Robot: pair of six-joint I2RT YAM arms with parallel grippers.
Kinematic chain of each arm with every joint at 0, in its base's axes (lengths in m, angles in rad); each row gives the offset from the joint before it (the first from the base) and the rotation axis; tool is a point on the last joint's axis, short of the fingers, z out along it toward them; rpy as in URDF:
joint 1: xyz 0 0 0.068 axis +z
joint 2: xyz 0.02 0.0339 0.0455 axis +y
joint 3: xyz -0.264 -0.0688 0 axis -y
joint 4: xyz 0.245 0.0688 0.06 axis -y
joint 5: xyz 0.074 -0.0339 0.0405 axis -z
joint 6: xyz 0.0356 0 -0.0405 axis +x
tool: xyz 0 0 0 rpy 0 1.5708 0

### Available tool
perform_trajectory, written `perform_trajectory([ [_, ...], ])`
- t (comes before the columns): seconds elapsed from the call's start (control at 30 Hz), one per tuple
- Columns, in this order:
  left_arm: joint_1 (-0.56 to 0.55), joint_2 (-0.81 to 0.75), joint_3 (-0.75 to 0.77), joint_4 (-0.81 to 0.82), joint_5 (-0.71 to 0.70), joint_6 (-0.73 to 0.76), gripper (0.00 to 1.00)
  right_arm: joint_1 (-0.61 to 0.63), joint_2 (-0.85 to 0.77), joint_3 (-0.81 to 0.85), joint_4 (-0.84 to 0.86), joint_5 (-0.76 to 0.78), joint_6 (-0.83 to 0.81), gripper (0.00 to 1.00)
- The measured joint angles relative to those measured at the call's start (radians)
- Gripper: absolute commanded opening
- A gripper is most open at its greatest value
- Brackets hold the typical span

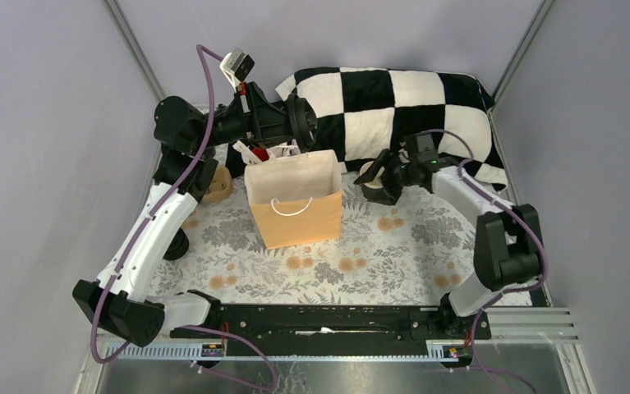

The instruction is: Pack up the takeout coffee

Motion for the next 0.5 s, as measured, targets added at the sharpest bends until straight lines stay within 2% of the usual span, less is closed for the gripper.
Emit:
perform_trajectory([
  [0.1,-0.005,0.0,0.003,-0.039,0.002,0.022,0.0,0.072,0.063,0.0,0.079,0.005,0.038,0.64],
  [0.5,-0.005,0.022,0.036,-0.091,0.011,0.05,0.0,0.352,0.181,0.007,0.309,0.032,0.226,0.64],
])
